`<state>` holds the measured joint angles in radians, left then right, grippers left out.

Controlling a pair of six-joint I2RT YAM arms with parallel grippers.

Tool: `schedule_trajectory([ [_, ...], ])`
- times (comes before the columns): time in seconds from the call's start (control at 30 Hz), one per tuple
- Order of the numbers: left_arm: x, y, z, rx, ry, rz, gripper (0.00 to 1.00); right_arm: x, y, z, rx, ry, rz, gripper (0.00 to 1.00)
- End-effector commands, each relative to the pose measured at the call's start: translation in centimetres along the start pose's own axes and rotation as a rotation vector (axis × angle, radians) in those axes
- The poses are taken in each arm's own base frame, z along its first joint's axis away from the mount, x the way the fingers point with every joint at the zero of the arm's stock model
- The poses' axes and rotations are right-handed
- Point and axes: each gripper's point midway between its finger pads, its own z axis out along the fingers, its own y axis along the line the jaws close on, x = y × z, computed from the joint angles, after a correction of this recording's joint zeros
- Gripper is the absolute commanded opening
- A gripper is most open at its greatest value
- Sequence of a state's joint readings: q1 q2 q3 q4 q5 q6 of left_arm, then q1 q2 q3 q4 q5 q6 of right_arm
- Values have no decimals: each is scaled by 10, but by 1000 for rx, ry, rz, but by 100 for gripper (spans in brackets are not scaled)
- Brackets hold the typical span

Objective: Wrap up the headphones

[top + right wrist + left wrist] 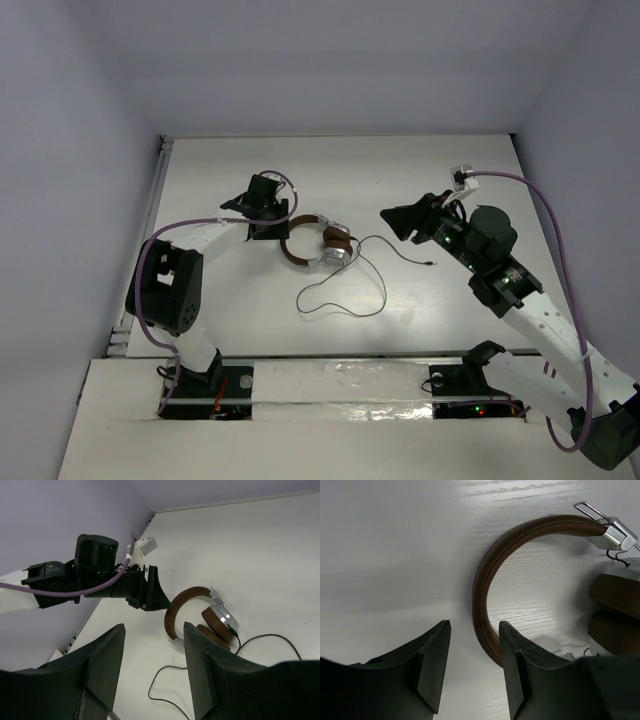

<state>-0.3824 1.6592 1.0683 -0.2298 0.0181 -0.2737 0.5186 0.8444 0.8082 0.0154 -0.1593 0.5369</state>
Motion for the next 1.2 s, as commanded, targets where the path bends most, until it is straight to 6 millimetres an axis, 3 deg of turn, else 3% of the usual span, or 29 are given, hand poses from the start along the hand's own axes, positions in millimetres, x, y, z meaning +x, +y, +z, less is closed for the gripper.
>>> schedule_trajectory([
  [0.0,-26,-11,-6,32,-67,-23,40,-8,15,0,-72,-32,-9,57],
  [0.07,-25,-16,0,39,-63,-26,32,-8,16,1,-78,-32,-8,57],
  [0.13,-20,-18,10,24,-47,-23,32,-4,19,2,-88,-20,-7,56],
  [0.43,-6,-6,38,-59,-24,-46,37,-2,16,0,-81,-16,-13,56],
  [0.5,-6,-5,42,-64,-27,-43,42,-1,16,1,-79,-13,-13,56],
  [0.63,1,-2,53,-76,-6,-42,42,1,13,3,-73,-9,-11,56],
  [0.77,16,4,62,-106,16,-48,14,0,11,3,-58,-16,-14,56],
  [0.9,16,2,57,-90,-15,-70,0,-7,9,3,-39,-36,-25,54],
  [0.97,13,1,54,-87,-26,-74,0,-7,11,3,-47,-34,-24,51],
  [1.0,6,-2,48,-71,-47,-76,0,-6,12,4,-51,-30,-22,47],
  [1.03,1,-7,42,-45,-59,-75,0,-5,12,4,-52,-26,-24,27],
  [1.1,-29,-19,13,-4,-132,-63,0,-3,12,5,-61,-15,-32,8],
  [1.13,-40,-25,-1,22,-155,-56,0,-1,12,7,-64,-4,-36,0],
  [1.17,-61,-33,-21,46,-194,-51,0,-2,14,7,-77,-3,-46,0],
])
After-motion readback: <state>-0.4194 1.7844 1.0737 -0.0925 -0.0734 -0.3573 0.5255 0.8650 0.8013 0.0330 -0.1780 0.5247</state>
